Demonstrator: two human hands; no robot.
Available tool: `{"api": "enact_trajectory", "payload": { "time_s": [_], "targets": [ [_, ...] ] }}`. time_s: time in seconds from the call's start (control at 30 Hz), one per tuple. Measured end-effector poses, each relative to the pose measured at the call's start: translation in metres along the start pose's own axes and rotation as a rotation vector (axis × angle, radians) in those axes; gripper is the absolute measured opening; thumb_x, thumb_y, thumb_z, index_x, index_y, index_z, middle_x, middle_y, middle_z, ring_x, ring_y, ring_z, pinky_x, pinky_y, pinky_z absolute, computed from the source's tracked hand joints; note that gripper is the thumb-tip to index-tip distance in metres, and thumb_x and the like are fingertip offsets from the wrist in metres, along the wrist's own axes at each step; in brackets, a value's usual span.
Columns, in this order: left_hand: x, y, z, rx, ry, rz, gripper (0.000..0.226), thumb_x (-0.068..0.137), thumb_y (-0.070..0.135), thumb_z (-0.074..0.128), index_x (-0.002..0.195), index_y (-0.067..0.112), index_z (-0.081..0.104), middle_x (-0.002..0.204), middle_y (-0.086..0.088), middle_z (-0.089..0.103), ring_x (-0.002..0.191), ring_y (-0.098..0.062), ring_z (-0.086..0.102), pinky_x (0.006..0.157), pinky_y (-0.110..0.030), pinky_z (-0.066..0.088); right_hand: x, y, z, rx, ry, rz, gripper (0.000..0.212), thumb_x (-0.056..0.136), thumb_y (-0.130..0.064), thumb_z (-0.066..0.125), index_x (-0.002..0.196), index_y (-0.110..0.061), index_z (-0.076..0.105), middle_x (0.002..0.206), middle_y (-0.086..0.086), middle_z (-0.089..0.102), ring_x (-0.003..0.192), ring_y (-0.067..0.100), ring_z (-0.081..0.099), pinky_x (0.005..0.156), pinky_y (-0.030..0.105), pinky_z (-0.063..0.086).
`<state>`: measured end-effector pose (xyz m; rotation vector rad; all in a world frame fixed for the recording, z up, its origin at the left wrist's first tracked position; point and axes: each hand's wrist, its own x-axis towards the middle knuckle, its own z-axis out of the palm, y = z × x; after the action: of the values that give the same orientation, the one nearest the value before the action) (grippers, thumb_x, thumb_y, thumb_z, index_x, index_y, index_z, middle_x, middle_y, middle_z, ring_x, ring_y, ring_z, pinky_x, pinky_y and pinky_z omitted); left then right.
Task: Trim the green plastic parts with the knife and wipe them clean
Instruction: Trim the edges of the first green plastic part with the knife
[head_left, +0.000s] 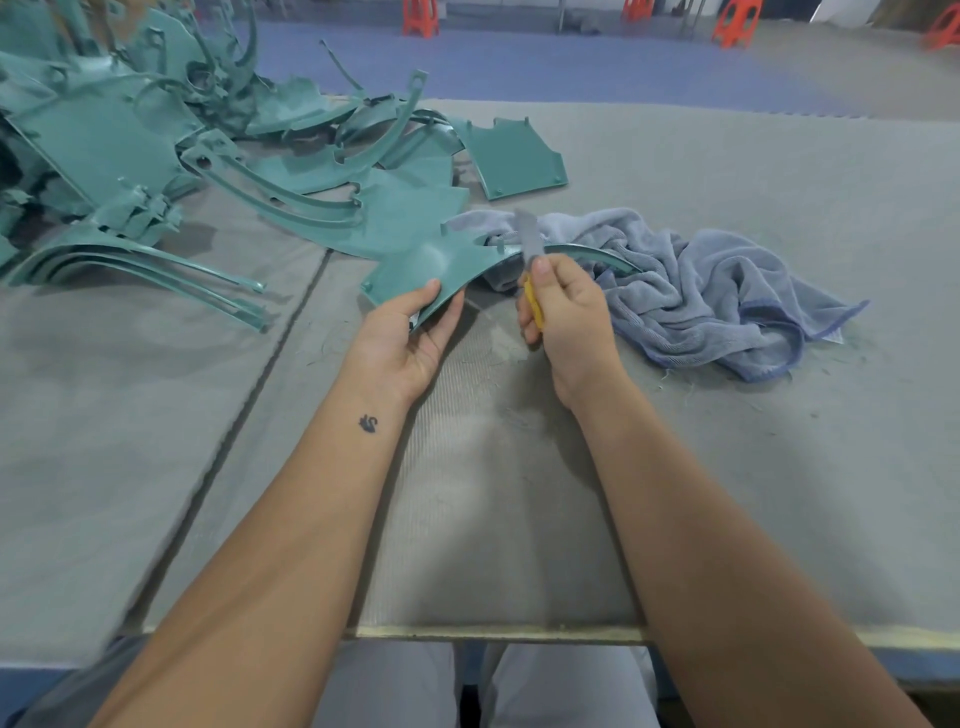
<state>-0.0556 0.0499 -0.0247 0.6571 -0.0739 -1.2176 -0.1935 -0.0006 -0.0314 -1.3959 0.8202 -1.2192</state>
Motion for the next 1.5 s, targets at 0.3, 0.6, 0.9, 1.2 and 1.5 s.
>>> {"api": "enact_trajectory", "payload": {
  "time_s": [0.3,0.6,0.9,1.2,1.5],
  "targets": [
    [0.001,0.002,-0.003,-0.052,0.007,-0.003,0.040,0.091,-0.010,0.053,0.130,0.000,0.052,0.087,-0.017,0.072,0.071,-0.026,0.073,0.058,-0.029,0.059,0.001,0.002,-0.002,-0.027,-0.031,0.022,0.031,0.103,-0.015,0.040,0.073,-0.015,0.048,0.058,0.002,0.040,0.045,0.007,0.034,0.044,0.020,0.028],
    [0.001,0.000,-0.001,-0.002,-0.020,0.011,0.042,0.094,-0.008,0.050,0.135,-0.001,0.049,0.101,-0.017,0.066,0.069,-0.024,0.073,0.057,-0.028,0.059,-0.006,0.002,0.009,-0.195,-0.258,-0.054,0.028,0.101,-0.006,0.043,0.074,-0.007,0.047,0.051,-0.008,0.040,0.044,0.002,0.034,0.046,0.013,0.030],
    [0.002,0.003,-0.003,-0.073,-0.010,-0.018,0.038,0.098,-0.002,0.044,0.135,0.001,0.049,0.100,-0.020,0.068,0.080,-0.031,0.069,0.064,-0.038,0.062,-0.004,0.001,0.005,-0.181,-0.167,-0.008,0.028,0.102,-0.009,0.041,0.079,0.004,0.048,0.057,0.004,0.035,0.045,0.005,0.031,0.044,0.015,0.028],
    [0.001,0.006,-0.005,-0.103,-0.001,-0.042,0.033,0.098,0.002,0.044,0.131,0.003,0.051,0.092,-0.019,0.069,0.080,-0.030,0.069,0.069,-0.045,0.059,-0.008,-0.005,0.002,-0.198,-0.277,0.007,0.028,0.102,-0.007,0.040,0.083,0.012,0.047,0.059,0.006,0.034,0.046,0.006,0.031,0.045,0.017,0.026],
    [0.000,0.006,-0.004,-0.113,-0.036,-0.060,0.025,0.100,0.003,0.040,0.119,-0.001,0.054,0.087,-0.022,0.071,0.076,-0.033,0.071,0.067,-0.045,0.060,-0.005,-0.003,-0.002,-0.234,-0.393,0.058,0.029,0.101,-0.010,0.045,0.073,-0.005,0.052,0.047,-0.005,0.038,0.043,0.006,0.033,0.043,0.014,0.028]
  ]
}}
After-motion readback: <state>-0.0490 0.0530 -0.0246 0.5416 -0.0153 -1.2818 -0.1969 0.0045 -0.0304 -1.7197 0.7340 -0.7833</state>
